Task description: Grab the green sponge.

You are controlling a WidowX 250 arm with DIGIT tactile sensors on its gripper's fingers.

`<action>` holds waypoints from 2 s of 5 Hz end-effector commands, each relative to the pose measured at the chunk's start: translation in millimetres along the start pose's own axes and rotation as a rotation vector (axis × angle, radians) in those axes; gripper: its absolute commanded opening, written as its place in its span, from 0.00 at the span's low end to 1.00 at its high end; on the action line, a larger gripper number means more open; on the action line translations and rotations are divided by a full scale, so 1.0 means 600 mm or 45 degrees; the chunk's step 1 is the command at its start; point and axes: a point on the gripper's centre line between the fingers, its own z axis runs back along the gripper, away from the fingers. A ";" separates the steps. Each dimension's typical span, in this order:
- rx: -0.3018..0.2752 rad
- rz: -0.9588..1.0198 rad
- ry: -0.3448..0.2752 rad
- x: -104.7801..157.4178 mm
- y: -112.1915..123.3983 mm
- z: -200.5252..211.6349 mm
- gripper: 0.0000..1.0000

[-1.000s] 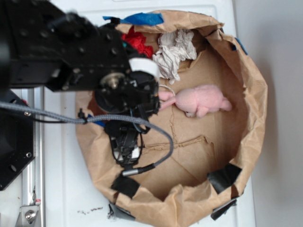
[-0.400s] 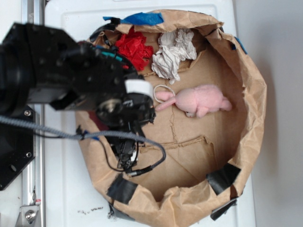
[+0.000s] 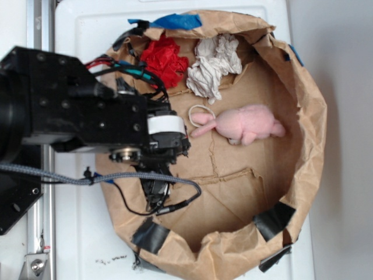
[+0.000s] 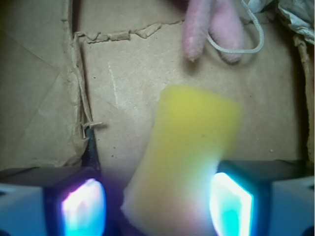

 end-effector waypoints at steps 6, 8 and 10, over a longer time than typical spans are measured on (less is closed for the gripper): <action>-0.170 -0.011 -0.133 0.064 -0.007 0.146 0.00; -0.143 -0.008 -0.143 0.073 -0.012 0.169 0.00; -0.100 -0.063 -0.178 0.054 -0.016 0.199 0.00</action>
